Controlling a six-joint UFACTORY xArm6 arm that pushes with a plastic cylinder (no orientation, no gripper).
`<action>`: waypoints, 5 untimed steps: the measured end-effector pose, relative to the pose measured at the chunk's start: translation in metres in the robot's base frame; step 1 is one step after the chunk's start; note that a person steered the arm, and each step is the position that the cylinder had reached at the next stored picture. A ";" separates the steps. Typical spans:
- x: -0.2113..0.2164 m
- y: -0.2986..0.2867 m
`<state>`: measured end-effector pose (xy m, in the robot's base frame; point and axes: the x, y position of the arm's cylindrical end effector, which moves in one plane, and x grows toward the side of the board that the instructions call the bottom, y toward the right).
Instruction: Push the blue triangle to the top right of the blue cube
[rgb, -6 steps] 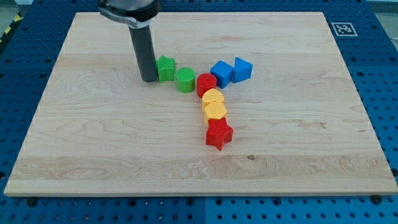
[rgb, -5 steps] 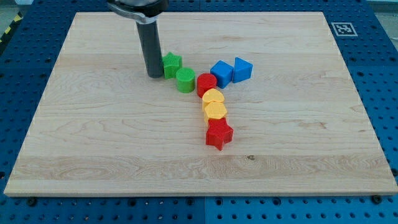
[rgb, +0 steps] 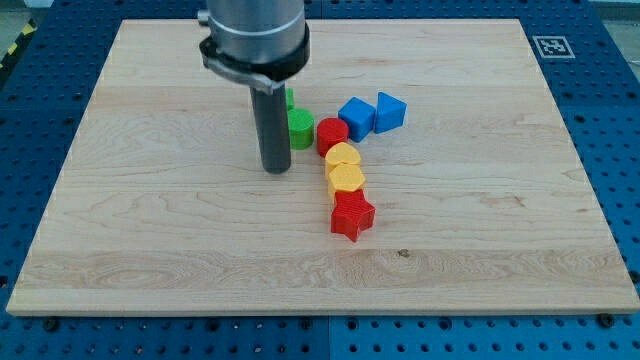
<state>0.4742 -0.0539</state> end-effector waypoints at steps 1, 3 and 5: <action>0.018 -0.012; -0.053 -0.101; -0.189 -0.101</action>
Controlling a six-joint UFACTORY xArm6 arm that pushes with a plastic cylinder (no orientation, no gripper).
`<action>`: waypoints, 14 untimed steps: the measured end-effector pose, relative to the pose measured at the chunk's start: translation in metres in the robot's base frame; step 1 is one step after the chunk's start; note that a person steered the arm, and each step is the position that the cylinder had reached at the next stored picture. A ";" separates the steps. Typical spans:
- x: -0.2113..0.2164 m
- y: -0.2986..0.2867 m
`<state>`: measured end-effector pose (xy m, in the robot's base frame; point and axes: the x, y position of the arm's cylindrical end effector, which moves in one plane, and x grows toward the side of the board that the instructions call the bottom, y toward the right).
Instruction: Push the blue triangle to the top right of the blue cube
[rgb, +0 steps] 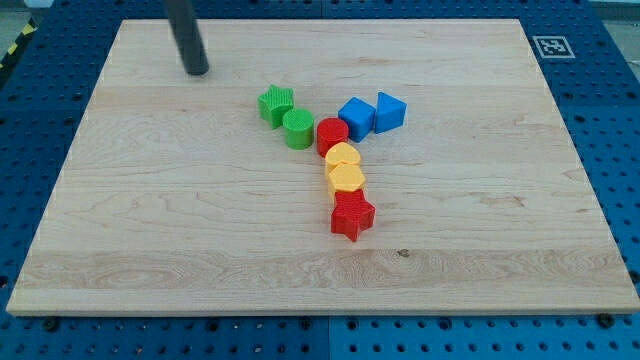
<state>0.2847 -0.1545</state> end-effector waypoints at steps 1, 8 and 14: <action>-0.002 0.069; 0.163 0.306; 0.169 0.249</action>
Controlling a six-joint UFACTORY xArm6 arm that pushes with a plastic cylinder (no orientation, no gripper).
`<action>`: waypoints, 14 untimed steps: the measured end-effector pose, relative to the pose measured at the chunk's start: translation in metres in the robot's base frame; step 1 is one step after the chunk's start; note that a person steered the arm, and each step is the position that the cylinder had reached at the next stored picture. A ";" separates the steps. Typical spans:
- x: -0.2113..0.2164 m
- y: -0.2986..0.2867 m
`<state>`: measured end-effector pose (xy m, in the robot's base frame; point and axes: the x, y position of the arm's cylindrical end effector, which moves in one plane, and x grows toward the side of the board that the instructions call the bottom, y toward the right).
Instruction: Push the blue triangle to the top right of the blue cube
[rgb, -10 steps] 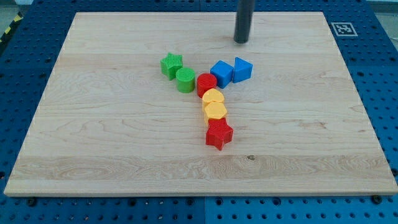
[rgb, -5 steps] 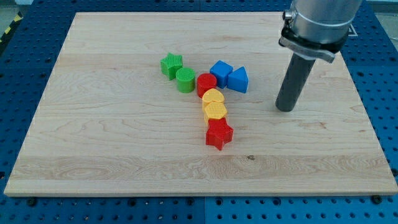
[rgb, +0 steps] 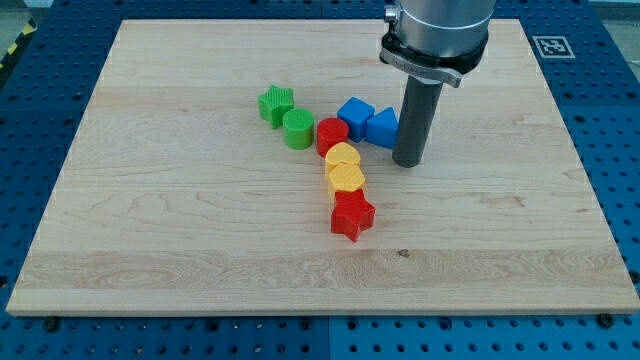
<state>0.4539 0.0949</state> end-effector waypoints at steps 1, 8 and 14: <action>-0.007 0.000; -0.030 -0.020; -0.048 0.010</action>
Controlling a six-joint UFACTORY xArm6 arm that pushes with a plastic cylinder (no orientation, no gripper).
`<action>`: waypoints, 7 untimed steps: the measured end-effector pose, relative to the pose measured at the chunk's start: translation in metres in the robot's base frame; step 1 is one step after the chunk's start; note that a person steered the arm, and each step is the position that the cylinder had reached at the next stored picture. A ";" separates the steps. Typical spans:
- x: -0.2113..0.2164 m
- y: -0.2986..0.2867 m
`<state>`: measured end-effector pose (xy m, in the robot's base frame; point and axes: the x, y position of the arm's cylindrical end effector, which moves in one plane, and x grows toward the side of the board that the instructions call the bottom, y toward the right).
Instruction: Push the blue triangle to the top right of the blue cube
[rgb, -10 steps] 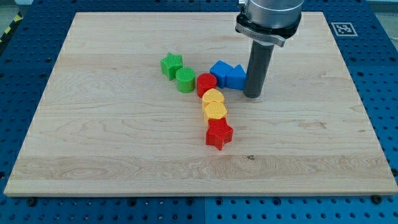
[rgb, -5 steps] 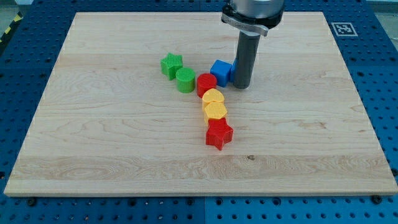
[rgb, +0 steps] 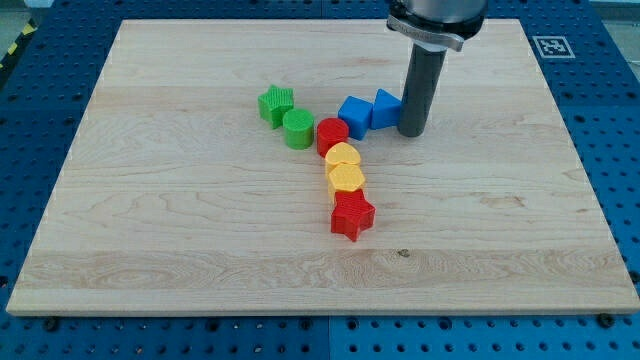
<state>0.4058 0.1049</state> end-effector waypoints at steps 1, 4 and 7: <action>-0.016 0.000; -0.028 -0.002; -0.077 -0.004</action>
